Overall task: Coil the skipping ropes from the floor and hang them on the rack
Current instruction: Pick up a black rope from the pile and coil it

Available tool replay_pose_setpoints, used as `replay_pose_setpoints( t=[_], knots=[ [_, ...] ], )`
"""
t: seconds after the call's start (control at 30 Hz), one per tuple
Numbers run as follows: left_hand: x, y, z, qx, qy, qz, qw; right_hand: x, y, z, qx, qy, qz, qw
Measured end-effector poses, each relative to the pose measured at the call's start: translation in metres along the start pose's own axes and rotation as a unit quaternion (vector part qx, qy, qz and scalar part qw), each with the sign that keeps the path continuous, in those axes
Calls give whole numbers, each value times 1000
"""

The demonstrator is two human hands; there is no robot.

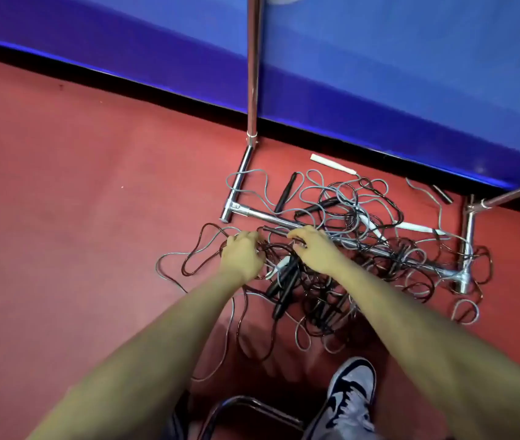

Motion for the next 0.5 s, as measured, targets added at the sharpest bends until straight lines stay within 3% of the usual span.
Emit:
replay_pose_setpoints(
  t=[0.1, 0.27, 0.37, 0.5],
  knots=[
    [17, -12, -23, 25, -38, 15, 999, -6, -21, -28, 29, 111, -8, 993],
    [35, -28, -41, 46, -91, 21, 995, -8, -55, -62, 22, 193, -16, 981],
    [35, -34, -40, 88, -155, 6, 984, -4, -61, -62, -41, 154, 14, 987],
    [20, -31, -16, 51, -187, -21, 981, -5, -46, -38, -128, 106, 52, 985]
  ],
)
Point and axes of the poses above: each hand's wrist, its own y-axis away from the middle knuckle, its own z-axis out of the back of the hand, x = y × z, the point moved 1 cm from there along -y, towards the middle knuckle, and after that the axes turned 12 degrees about -z, right-handed, at the moved point
